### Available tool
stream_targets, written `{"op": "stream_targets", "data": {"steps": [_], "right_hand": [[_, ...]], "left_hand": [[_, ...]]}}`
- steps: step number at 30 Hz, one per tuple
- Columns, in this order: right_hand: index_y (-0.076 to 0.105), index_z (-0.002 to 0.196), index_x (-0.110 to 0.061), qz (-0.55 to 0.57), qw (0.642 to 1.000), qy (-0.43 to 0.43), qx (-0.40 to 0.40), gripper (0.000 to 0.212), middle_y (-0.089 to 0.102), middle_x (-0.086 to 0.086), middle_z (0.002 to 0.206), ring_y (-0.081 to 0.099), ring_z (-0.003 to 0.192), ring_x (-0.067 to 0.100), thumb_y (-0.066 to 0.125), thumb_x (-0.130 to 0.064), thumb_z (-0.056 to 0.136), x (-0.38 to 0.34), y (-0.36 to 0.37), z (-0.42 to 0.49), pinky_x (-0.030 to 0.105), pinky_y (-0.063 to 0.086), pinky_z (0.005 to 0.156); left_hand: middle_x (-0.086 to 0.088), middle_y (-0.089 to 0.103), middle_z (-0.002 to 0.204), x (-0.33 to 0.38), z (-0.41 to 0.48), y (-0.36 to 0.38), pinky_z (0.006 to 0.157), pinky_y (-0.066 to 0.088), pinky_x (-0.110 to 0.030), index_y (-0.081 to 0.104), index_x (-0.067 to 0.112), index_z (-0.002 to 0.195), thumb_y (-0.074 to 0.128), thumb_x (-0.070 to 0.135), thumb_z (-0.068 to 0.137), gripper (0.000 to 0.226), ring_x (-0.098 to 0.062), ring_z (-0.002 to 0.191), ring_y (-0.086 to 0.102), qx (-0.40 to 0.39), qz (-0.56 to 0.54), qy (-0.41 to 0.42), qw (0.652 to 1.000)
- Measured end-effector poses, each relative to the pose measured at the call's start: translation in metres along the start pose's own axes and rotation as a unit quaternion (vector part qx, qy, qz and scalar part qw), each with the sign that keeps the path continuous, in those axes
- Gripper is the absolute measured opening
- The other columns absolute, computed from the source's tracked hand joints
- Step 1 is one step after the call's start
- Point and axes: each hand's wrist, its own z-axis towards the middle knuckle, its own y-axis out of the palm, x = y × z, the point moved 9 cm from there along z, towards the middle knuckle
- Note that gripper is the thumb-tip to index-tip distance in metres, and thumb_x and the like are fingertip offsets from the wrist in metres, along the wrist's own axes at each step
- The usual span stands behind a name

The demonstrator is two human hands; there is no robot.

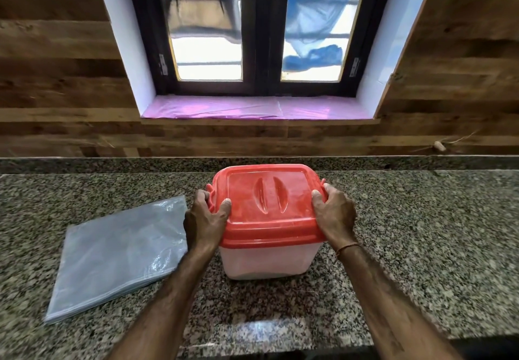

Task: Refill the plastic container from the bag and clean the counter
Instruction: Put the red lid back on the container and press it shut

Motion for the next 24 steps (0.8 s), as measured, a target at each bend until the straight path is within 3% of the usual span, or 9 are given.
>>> {"op": "stream_targets", "data": {"steps": [4,7,9,11,13,15,18,20,24], "right_hand": [[0.055,0.139,-0.010,-0.013,0.999,-0.028,-0.021,0.043,0.073,0.011,0.103,0.064,0.081,0.022,0.053,-0.033,0.103,-0.005,0.003,0.002,0.028,0.051,0.069],[0.055,0.132,-0.013,0.147,0.977,0.093,-0.124,0.061,0.071,0.006,0.105,0.072,0.081,0.023,0.068,-0.054,0.089,0.032,0.027,0.010,0.039,0.063,0.071],[0.064,0.118,-0.010,0.246,0.938,0.169,-0.177,0.066,0.076,0.011,0.100,0.078,0.077,0.028,0.077,-0.060,0.076,0.051,0.044,0.013,0.047,0.065,0.069],[0.067,0.112,-0.007,0.270,0.927,0.176,-0.191,0.063,0.077,0.014,0.096,0.079,0.075,0.028,0.081,-0.057,0.074,0.054,0.049,0.022,0.047,0.065,0.066],[0.068,0.107,-0.006,0.273,0.929,0.168,-0.183,0.061,0.078,0.015,0.092,0.078,0.073,0.030,0.081,-0.056,0.075,0.051,0.051,0.038,0.045,0.065,0.064],[0.069,0.101,-0.007,0.272,0.934,0.151,-0.176,0.053,0.077,0.015,0.088,0.077,0.071,0.032,0.080,-0.053,0.077,0.040,0.053,0.063,0.043,0.064,0.062],[0.072,0.092,-0.007,0.294,0.931,0.132,-0.169,0.043,0.078,0.015,0.082,0.077,0.071,0.033,0.081,-0.047,0.078,0.021,0.056,0.106,0.051,0.064,0.066],[0.074,0.086,-0.007,0.293,0.932,0.133,-0.168,0.037,0.078,0.014,0.081,0.077,0.072,0.032,0.080,-0.043,0.080,0.017,0.064,0.139,0.053,0.064,0.069],[0.075,0.085,-0.005,0.296,0.929,0.157,-0.158,0.037,0.078,0.015,0.083,0.076,0.074,0.031,0.081,-0.041,0.079,0.019,0.089,0.191,0.051,0.064,0.073]], "left_hand": [[-0.006,0.068,0.112,-0.007,0.006,0.010,0.073,0.061,-0.044,0.043,0.019,0.114,0.065,0.048,0.094,0.041,-0.027,0.088,0.071,-0.036,-0.008,-0.011,0.999],[-0.007,0.064,0.115,-0.017,0.011,0.019,0.076,0.062,-0.050,0.034,0.022,0.114,0.065,0.056,0.092,0.051,-0.029,0.089,0.070,-0.074,-0.049,-0.071,0.994],[-0.007,0.061,0.117,-0.026,0.014,0.026,0.078,0.062,-0.047,0.037,0.018,0.125,0.068,0.057,0.089,0.061,-0.029,0.096,0.069,-0.083,-0.089,-0.110,0.986],[-0.007,0.063,0.119,-0.026,0.018,0.029,0.074,0.061,-0.040,0.042,0.010,0.138,0.072,0.055,0.087,0.074,-0.027,0.096,0.068,-0.078,-0.102,-0.120,0.985],[-0.008,0.070,0.115,-0.031,0.027,0.035,0.073,0.064,-0.042,0.052,0.009,0.134,0.074,0.066,0.079,0.082,-0.026,0.092,0.072,-0.068,-0.104,-0.124,0.985],[-0.007,0.074,0.104,-0.027,0.042,0.040,0.067,0.064,-0.035,0.062,0.012,0.122,0.076,0.063,0.078,0.069,-0.024,0.087,0.074,-0.065,-0.108,-0.130,0.984],[-0.002,0.075,0.089,-0.004,0.078,0.053,0.060,0.060,-0.026,0.069,0.020,0.098,0.078,0.041,0.087,0.026,-0.021,0.083,0.075,-0.062,-0.128,-0.117,0.983],[-0.004,0.075,0.090,0.014,0.108,0.069,0.066,0.062,-0.030,0.069,0.019,0.095,0.078,0.038,0.087,0.023,-0.021,0.081,0.074,-0.066,-0.120,-0.100,0.986],[-0.005,0.076,0.093,0.029,0.163,0.101,0.069,0.061,-0.030,0.072,0.011,0.107,0.079,0.041,0.086,0.038,-0.019,0.081,0.073,-0.074,-0.100,-0.099,0.987]]}}
